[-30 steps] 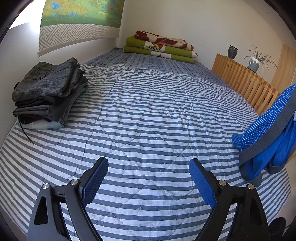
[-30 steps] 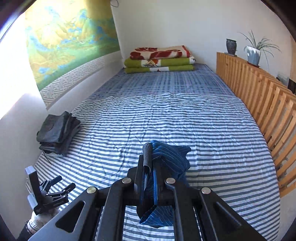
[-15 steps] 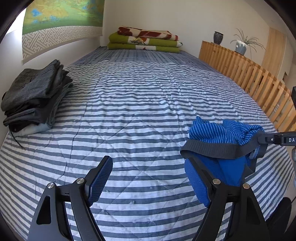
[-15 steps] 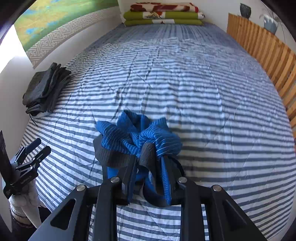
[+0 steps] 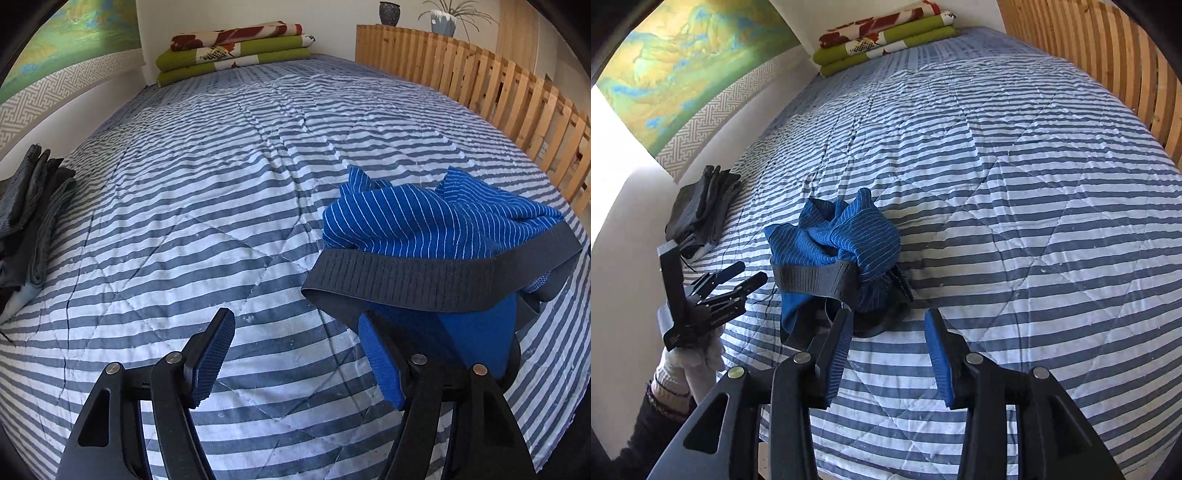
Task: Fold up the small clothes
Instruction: 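Lift the shorts with the right tool while the left tool grasps the waistband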
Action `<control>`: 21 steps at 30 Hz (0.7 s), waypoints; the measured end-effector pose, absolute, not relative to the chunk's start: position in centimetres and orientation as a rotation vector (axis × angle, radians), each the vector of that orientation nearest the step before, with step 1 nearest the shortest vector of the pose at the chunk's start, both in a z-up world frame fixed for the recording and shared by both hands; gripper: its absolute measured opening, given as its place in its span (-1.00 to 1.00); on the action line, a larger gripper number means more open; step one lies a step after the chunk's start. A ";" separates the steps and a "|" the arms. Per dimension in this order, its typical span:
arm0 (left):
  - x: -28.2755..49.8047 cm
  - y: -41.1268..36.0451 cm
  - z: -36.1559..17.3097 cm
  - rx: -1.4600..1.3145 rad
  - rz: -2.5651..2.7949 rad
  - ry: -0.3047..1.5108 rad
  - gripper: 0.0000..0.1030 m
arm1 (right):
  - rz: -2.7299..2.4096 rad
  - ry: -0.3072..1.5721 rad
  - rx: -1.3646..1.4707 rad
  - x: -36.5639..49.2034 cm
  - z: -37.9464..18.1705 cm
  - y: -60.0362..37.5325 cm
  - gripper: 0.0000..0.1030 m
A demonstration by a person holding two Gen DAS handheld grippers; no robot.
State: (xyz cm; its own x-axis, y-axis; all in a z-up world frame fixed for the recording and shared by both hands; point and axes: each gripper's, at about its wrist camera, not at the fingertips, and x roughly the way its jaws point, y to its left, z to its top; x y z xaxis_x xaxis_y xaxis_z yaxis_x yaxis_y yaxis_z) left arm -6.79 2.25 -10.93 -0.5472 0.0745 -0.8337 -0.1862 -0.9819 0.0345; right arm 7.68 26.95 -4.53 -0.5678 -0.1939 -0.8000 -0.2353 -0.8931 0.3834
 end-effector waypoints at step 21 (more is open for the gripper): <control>-7.8 -1.1 1.2 -1.330 2.775 0.031 -0.98 | 2.683 0.491 -1.342 4.7 -2.9 26.7 -1.00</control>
State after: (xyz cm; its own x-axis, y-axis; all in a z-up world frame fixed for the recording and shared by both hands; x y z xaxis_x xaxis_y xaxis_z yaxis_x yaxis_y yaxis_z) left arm -7.80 -1.10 1.22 -0.6246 0.0489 -0.7794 -0.0660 -0.9978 -0.0097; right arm 4.69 26.74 -2.91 -0.6060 -0.0526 -0.7937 -0.2320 -0.9427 0.2396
